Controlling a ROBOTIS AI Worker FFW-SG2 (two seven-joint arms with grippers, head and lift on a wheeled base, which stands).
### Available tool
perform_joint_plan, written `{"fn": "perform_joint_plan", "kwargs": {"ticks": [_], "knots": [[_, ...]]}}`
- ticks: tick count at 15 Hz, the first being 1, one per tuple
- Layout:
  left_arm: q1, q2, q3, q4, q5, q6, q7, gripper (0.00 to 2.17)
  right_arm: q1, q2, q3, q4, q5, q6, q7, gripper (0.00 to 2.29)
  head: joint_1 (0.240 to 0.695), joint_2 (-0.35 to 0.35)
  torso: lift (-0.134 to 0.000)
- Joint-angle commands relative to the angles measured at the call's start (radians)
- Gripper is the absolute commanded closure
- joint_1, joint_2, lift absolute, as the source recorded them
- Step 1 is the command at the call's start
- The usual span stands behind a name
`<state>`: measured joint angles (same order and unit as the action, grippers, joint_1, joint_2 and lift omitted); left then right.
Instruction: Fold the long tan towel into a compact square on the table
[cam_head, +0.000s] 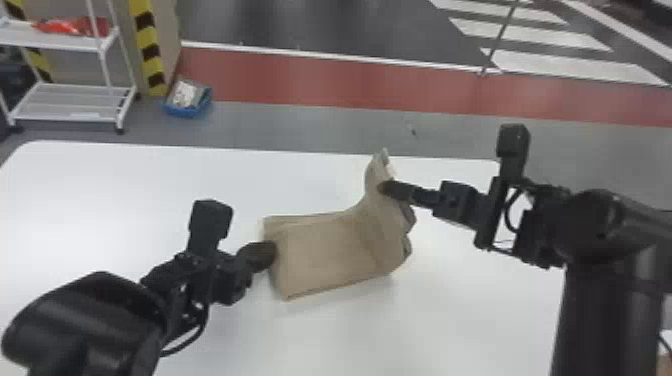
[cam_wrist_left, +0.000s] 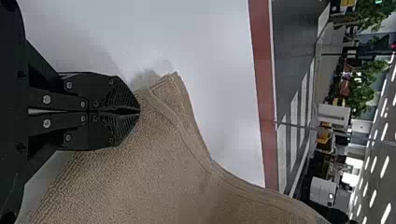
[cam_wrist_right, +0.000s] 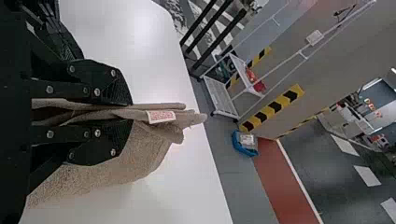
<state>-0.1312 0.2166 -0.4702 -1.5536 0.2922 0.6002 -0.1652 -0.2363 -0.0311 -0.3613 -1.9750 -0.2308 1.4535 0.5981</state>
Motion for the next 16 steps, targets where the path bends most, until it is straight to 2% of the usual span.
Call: {"fn": "perform_joint_plan", "kwargs": {"ticks": [1,7,10,16], "knots": [[-0.016,-0.011,-0.018,0.038,-0.007,-0.012,0.001,2.14,-0.003,0.014,0.031,0.001,-0.002,-0.006,-0.003,0.97,0.695,-0.203,-0.124],[-0.018,-0.036,-0.03,0.041,-0.007,-0.018,0.001,2.14,0.002,0.017,0.18,0.091,-0.013,-0.095,-0.06,0.97,0.695,-0.172,-0.124],[-0.018,-0.034,-0.03,0.038,-0.004,-0.018,0.001,2.14,0.005,0.025,0.219,0.142,-0.022,-0.156,-0.075,0.97,0.695,-0.146,-0.124],[-0.019,-0.036,-0.027,0.04,-0.002,-0.024,0.0,2.14,0.029,0.03,0.249,0.165,-0.035,-0.172,-0.084,0.97,0.695,-0.115,-0.124]]}}
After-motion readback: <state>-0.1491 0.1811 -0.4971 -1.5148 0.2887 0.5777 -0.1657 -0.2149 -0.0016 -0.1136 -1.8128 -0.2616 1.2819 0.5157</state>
